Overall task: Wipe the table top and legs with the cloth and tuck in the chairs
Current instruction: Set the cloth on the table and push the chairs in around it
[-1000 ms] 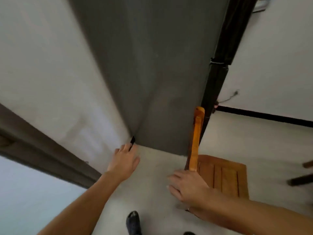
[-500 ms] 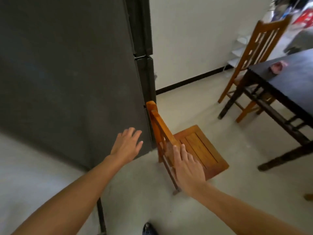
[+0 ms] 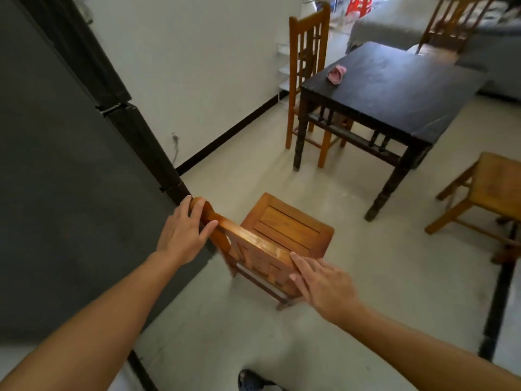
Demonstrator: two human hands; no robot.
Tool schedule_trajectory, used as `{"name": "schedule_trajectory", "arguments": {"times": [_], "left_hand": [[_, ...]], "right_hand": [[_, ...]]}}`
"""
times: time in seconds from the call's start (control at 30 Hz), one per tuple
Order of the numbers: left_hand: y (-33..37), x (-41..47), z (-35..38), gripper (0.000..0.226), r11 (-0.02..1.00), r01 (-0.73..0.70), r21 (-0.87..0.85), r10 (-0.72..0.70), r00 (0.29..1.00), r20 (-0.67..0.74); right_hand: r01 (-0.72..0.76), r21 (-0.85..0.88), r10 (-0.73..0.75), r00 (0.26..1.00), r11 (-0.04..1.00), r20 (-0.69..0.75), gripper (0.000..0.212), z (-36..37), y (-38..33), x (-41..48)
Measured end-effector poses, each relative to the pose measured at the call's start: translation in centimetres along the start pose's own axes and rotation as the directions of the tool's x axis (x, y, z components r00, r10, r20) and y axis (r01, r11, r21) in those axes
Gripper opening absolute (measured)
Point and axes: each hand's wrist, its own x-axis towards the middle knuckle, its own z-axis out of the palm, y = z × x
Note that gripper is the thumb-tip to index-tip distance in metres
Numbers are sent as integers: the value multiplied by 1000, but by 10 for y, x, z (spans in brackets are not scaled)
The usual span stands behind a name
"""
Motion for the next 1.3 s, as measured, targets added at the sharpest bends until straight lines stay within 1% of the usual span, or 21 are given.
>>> {"name": "schedule_trajectory", "arguments": {"times": [0.07,0.13,0.23,0.3,0.37,0.43,0.53,0.6,0.73,0.83,0.9,0.97,1.03,1.13,1.3], "left_hand": [[14,-3,0,60,992,-123,16,123,992,-36],[26,-3,2,63,954,-281,102,285,958,-25],[46,5,9,67,834,-523,177,532,847,-5],[62,13,12,61,783,-595,181,608,794,-18],[74,24,15,58,769,-614,180,626,780,-10],[81,38,18,61,780,-598,186,609,793,-6],[88,69,20,64,800,-566,199,580,814,-18],[95,92,21,63,803,-561,201,577,816,-29],[106,145,31,64,775,-602,192,623,778,-78],[111,194,39,64,753,-626,204,652,753,-95],[114,229,42,64,757,-619,211,646,757,-98],[116,261,46,65,749,-625,222,654,750,-97],[115,290,48,65,736,-638,225,669,738,-94],[117,332,51,61,724,-661,197,685,723,-89],[122,388,65,51,727,-657,198,680,729,-78]], "right_hand": [[13,-10,-14,996,1000,-91,64,6,19,-20],[6,-24,-10,990,1000,-139,54,5,37,-45],[-7,-43,-2,977,999,-211,48,7,64,-78],[-40,-38,29,970,998,-240,44,8,83,-88],[-95,-52,77,958,994,-277,44,9,98,-85],[-139,-81,106,942,987,-319,44,5,109,-72],[-165,-126,114,933,978,-340,43,0,126,-47],[-167,-144,110,935,975,-337,43,-5,141,-29],[-187,-210,102,927,960,-360,43,-14,173,6],[-288,-228,168,885,930,-433,46,-17,188,38],[-370,-237,220,845,898,-487,48,-18,193,63],[-436,-209,277,807,875,-522,48,-19,196,87],[-483,-207,316,784,851,-534,51,-18,203,110],[-518,-196,357,772,833,-525,51,-21,219,139],[-512,-227,355,793,829,-494,48,-26,253,187]]}}
